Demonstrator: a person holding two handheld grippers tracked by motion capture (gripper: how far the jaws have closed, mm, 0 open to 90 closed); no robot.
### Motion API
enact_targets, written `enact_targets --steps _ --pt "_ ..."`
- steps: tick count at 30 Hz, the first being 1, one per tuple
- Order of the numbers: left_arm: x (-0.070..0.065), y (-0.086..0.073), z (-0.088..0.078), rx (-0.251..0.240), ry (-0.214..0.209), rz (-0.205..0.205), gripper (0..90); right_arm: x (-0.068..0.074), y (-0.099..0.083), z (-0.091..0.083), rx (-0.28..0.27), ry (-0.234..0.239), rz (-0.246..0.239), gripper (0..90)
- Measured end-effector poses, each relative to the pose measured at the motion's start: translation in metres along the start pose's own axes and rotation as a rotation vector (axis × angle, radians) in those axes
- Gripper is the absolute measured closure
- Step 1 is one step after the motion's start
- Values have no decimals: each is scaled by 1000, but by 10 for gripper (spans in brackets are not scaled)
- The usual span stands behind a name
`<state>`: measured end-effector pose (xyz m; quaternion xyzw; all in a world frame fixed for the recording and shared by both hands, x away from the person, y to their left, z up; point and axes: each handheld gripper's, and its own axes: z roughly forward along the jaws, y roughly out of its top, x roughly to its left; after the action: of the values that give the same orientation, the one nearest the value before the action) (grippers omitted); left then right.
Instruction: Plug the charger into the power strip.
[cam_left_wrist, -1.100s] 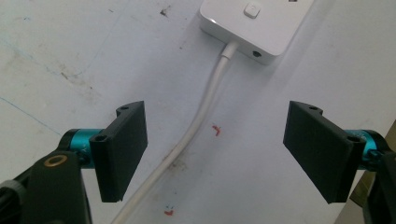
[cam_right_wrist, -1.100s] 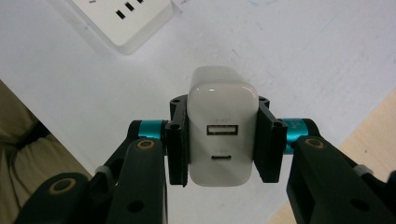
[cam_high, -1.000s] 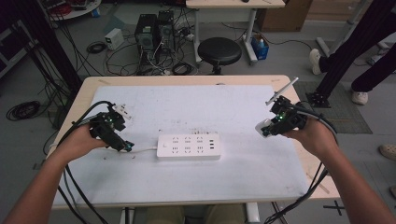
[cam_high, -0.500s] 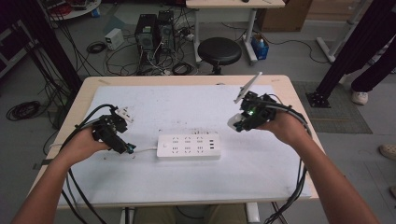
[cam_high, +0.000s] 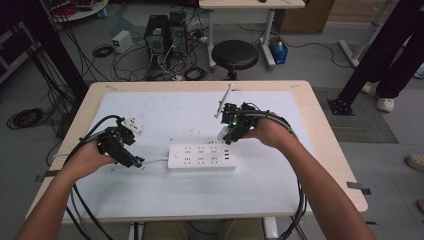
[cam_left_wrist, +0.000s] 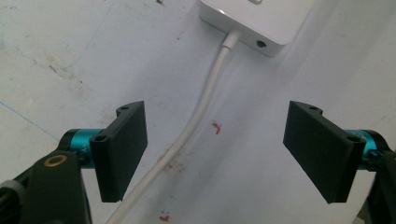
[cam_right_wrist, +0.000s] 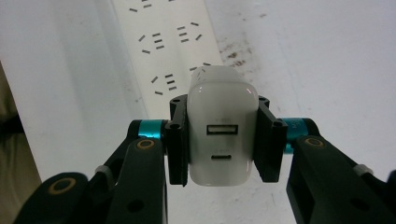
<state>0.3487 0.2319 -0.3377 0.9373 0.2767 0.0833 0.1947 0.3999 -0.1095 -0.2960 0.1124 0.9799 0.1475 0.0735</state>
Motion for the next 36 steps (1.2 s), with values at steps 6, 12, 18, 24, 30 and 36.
enact_targets --steps 6,12,18,24,30,36 --pt "1 -4 -2 3 -1 1 218 4 15 18 71 12 -51 623" --pt "1 -7 -1 2 1 -6 218 6 26 30 106 15 -94 623" --pt "-1 -8 1 4 -2 -5 218 6 31 44 152 12 -121 623" --pt "-1 -8 3 6 -3 -4 218 7 35 51 163 18 -159 622" --pt "0 -9 2 7 -2 3 218 9 36 60 194 15 -182 622" --pt "0 -11 3 5 -6 -1 218 12 40 65 210 21 -227 623"
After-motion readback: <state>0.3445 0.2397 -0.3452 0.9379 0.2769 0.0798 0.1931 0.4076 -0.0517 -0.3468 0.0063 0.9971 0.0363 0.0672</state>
